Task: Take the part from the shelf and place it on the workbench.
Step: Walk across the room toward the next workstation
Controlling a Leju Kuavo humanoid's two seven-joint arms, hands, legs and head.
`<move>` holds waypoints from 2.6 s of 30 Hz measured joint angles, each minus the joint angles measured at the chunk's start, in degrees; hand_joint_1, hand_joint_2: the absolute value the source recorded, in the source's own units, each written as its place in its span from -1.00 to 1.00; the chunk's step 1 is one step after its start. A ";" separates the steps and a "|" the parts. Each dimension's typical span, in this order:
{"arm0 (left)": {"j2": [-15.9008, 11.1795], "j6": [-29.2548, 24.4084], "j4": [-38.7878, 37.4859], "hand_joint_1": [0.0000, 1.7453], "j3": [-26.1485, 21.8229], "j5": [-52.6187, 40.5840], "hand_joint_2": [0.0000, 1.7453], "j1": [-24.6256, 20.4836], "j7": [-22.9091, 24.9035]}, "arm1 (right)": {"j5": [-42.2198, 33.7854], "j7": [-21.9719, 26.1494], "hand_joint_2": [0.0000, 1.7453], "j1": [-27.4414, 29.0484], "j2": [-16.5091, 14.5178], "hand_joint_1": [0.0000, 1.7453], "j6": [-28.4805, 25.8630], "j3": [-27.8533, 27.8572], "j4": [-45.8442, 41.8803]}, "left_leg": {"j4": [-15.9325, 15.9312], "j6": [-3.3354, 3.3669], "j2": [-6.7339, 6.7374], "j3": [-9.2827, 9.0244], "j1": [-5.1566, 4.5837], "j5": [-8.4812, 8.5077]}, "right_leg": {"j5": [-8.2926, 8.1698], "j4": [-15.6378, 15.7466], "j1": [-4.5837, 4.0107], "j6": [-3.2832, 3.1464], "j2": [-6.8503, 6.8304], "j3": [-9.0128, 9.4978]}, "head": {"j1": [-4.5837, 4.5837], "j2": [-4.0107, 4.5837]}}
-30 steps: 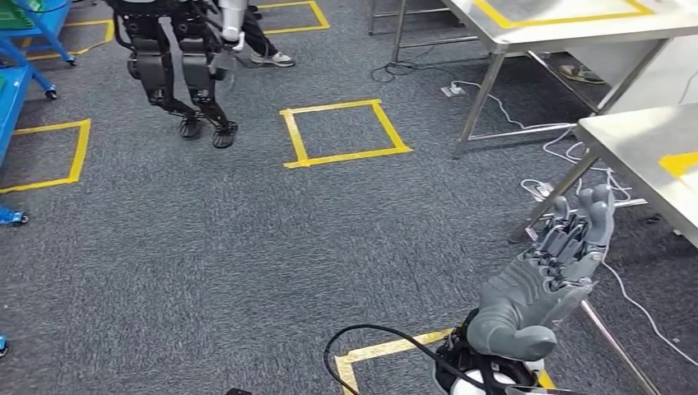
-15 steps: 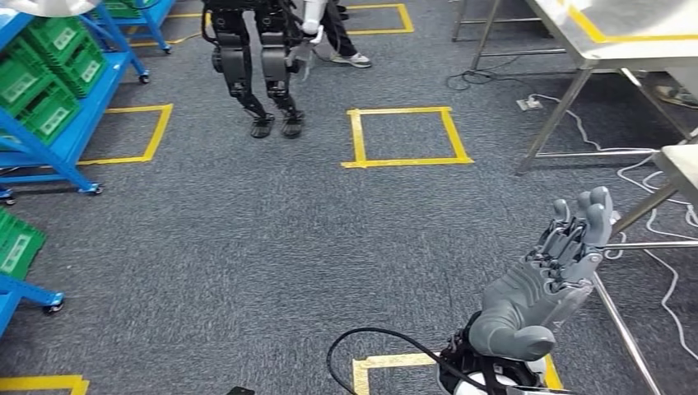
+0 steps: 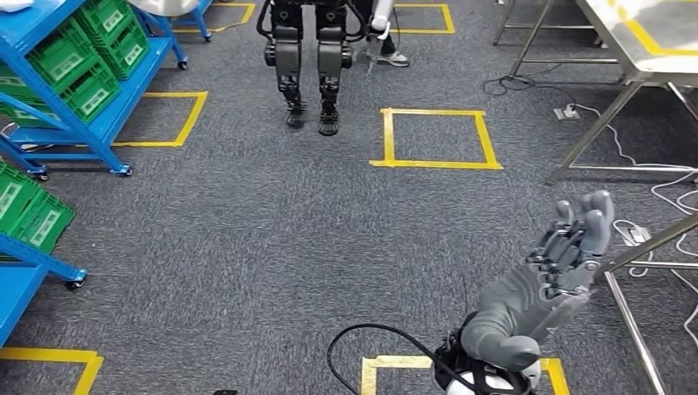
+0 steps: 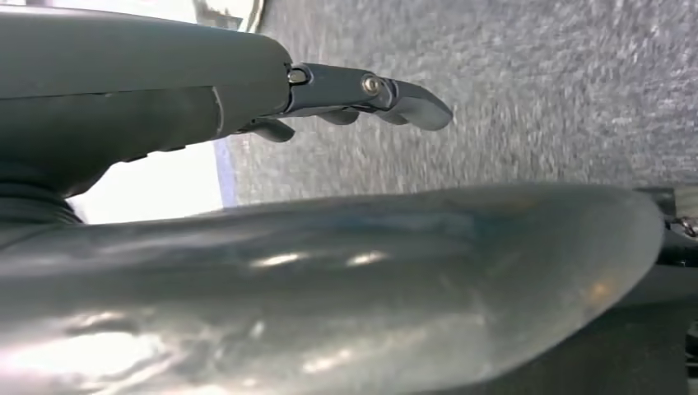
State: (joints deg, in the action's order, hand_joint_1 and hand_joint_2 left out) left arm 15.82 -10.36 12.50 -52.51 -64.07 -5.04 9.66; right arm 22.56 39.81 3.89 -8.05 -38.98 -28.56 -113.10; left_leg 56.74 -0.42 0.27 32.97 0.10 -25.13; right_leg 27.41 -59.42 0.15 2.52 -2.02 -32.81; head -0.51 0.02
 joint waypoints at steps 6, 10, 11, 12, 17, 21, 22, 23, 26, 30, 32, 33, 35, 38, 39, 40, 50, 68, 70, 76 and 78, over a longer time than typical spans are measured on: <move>0.02 1.03 -0.01 -1.00 -1.77 0.36 -1.00 -0.17 -0.94 | 1.53 0.08 -1.00 0.93 -1.36 -1.00 -0.01 2.29 -0.44 | -0.14 0.85 -0.69 -0.29 0.19 -0.03 | 5.69 -15.19 0.16 0.88 1.77 -7.95 | -0.68 0.00; 0.08 1.27 -0.01 -1.00 -2.26 0.03 -1.00 -0.22 -2.11 | 3.05 0.08 -1.00 1.24 -2.43 -1.00 -0.01 3.68 -0.37 | 0.00 0.25 -1.37 -0.61 0.09 -0.27 | -0.92 -2.31 0.37 0.50 2.17 -1.86 | -0.67 0.00; 0.09 1.48 -0.01 -1.00 -2.35 0.17 -1.00 -0.23 -2.44 | 2.88 0.08 -1.00 1.28 -2.61 -1.00 -0.01 3.98 -0.31 | 0.02 -0.08 -1.46 -0.58 0.01 -0.28 | -1.37 -0.36 0.37 0.27 2.37 -0.90 | -0.66 0.00; 0.10 1.75 0.00 -1.00 -2.44 0.36 -1.00 -0.22 -2.75 | 2.53 0.07 -1.00 1.33 -2.71 -1.00 -0.01 4.20 -0.23 | -0.01 -0.43 -1.52 -0.52 -0.03 -0.20 | -1.33 0.35 0.28 -0.05 2.56 -0.60 | -0.62 0.00; 0.17 4.31 -0.02 -1.00 -3.10 1.71 -1.00 -0.29 -4.66 | 1.89 0.08 -1.00 1.63 -3.21 -1.00 -0.01 4.83 -0.01 | 4.13 -1.75 -1.17 1.73 0.18 -2.83 | -1.41 0.88 0.34 -2.07 2.48 -0.69 | -0.30 0.00; 0.20 5.51 -0.01 -1.00 -4.09 2.66 -1.00 -0.13 -5.19 | 2.51 0.08 -1.00 2.06 -3.30 -1.00 -0.01 5.29 -0.03 | 16.38 -1.94 -1.06 8.54 0.18 -6.06 | -0.24 0.95 0.06 -2.78 2.21 -0.09 | -0.13 0.00; 0.21 5.39 -0.01 -1.00 -4.20 2.77 -1.00 -0.09 -5.21 | 2.63 0.08 -1.00 2.13 -3.34 -1.00 -0.01 5.37 -0.07 | 15.54 -1.89 -1.05 8.36 0.18 -4.68 | -0.13 0.94 0.03 -2.68 2.14 0.32 | -0.13 0.00; 0.22 5.12 -0.01 -1.00 -4.30 2.79 -1.00 -0.09 -5.22 | 2.74 0.08 -1.00 2.17 -3.37 -1.00 -0.01 5.45 -0.12 | 12.90 -1.78 -1.01 7.15 0.15 -2.62 | -0.02 0.88 0.07 -2.52 2.11 0.85 | -0.14 0.00; 0.33 3.90 -0.02 -1.00 -4.77 2.80 -1.00 -0.23 -4.98 | 2.89 0.08 -1.00 2.22 -3.43 -1.00 -0.01 5.58 -0.35 | 3.22 -1.22 -0.69 2.31 -0.04 1.56 | 0.66 0.48 -0.04 -1.62 2.12 1.89 | 0.23 0.00; 0.44 1.42 -0.02 -1.00 -5.25 2.62 -1.00 -0.26 -4.94 | 3.13 0.09 -1.00 2.27 -3.44 -1.00 -0.01 5.76 -0.56 | 0.79 -0.04 -0.88 1.15 -0.06 0.46 | 1.51 0.32 -0.13 -0.45 1.93 1.85 | 0.37 0.00; 0.48 0.85 -0.02 -1.00 -5.28 2.47 -1.00 -0.23 -5.01 | 3.23 0.12 -1.00 2.29 -3.44 -1.00 -0.01 5.85 -0.81 | 0.61 0.60 -0.92 0.70 0.20 0.14 | 3.46 -3.32 -0.09 0.11 1.92 0.18 | 0.15 0.00; 0.48 0.86 -0.02 -1.00 -5.30 2.47 -1.00 -0.27 -5.04 | 3.24 0.14 -1.00 2.30 -3.44 -1.00 -0.01 5.89 -0.91 | 0.60 0.86 -0.93 0.50 0.21 -0.06 | 4.92 -6.93 -0.07 0.31 1.93 -1.67 | 0.03 0.00; 0.45 0.98 -0.02 -1.00 -5.32 2.48 -1.00 -0.30 -5.08 | 3.22 0.15 -1.00 2.32 -3.44 -1.00 -0.01 5.95 -0.95 | 0.61 1.10 -0.94 0.15 0.19 -0.45 | 7.14 -14.31 -0.04 0.53 1.94 -6.11 | -0.05 0.00; 0.46 1.37 -0.02 -1.00 -5.36 2.50 -1.00 -0.23 -5.46 | 3.24 0.15 -1.00 2.35 -3.44 -1.00 -0.01 6.04 -0.96 | 0.61 0.90 -1.16 -0.85 0.25 -1.19 | 3.17 -12.75 0.01 0.48 1.94 -7.18 | -0.08 0.00; 0.48 1.54 -0.02 -1.00 -5.36 2.54 -1.00 -0.23 -5.64 | 3.28 0.15 -1.00 2.36 -3.44 -1.00 -0.01 6.06 -0.99 | 0.61 0.71 -1.26 -1.29 0.28 -1.51 | 0.61 -8.82 0.07 0.43 1.95 -5.77 | -0.09 0.00; 0.49 1.71 -0.02 -1.00 -5.37 2.61 -1.00 -0.26 -5.79 | 3.33 0.15 -1.00 2.36 -3.44 -1.00 -0.01 6.07 -1.03 | 0.70 0.41 -1.37 -1.62 0.20 -1.85 | -1.14 -5.07 0.09 0.37 2.03 -4.12 | -0.12 0.00; 0.42 3.03 -0.02 -1.00 -6.13 3.95 -1.00 -0.28 -6.50 | 3.57 0.15 -1.00 2.57 -3.58 -1.00 -0.01 6.09 -1.38 | 14.07 -1.68 -1.07 5.85 0.03 -7.53 | -0.55 0.04 0.01 -2.81 2.35 -1.17 | 0.27 0.00; 0.46 0.98 -0.02 -1.00 -6.83 3.83 -1.00 -0.37 -6.25 | 4.20 0.15 -1.00 2.54 -3.49 -1.00 -0.01 6.05 -1.38 | 0.93 0.93 -0.99 0.38 0.20 -0.55 | 4.83 -14.48 0.02 0.50 2.30 -7.70 | -0.43 0.00; 0.48 0.95 -0.02 -1.00 -6.83 3.63 -1.00 -0.36 -6.19 | 4.20 0.15 -1.00 2.53 -3.48 -1.00 -0.01 6.05 -1.37 | 0.94 0.56 -1.15 -0.38 0.20 -1.08 | 0.38 -7.29 0.14 0.44 2.32 -4.88 | -0.47 0.00; 0.44 -0.78 -0.02 -1.00 -6.52 0.87 -1.00 -0.46 -4.38 | 1.05 0.12 -1.00 2.49 -3.34 -1.00 -0.01 5.51 -1.17 | 1.16 -1.12 -1.25 -0.57 -0.07 -1.94 | -1.80 -0.56 0.13 -1.32 2.62 -2.03 | -0.32 0.00; 0.43 -1.16 -0.02 -1.00 -6.44 0.27 -1.00 -0.47 -3.98 | 1.03 0.13 -1.00 2.44 -3.29 -1.00 -0.01 5.23 -1.15 | 4.68 -1.62 -1.11 1.11 -0.05 -4.23 | -1.82 -0.35 0.32 -1.92 2.45 -1.89 | -0.15 0.00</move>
State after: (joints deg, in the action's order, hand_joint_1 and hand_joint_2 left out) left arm 16.25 -11.52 12.48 -58.95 -63.80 -5.51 5.68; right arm 23.58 39.94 6.33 -11.34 -38.99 -23.33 -114.26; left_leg 61.42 -2.04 -0.84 34.08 0.05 -29.36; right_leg 25.58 -59.78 0.47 0.61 0.44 -34.70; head -0.66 0.02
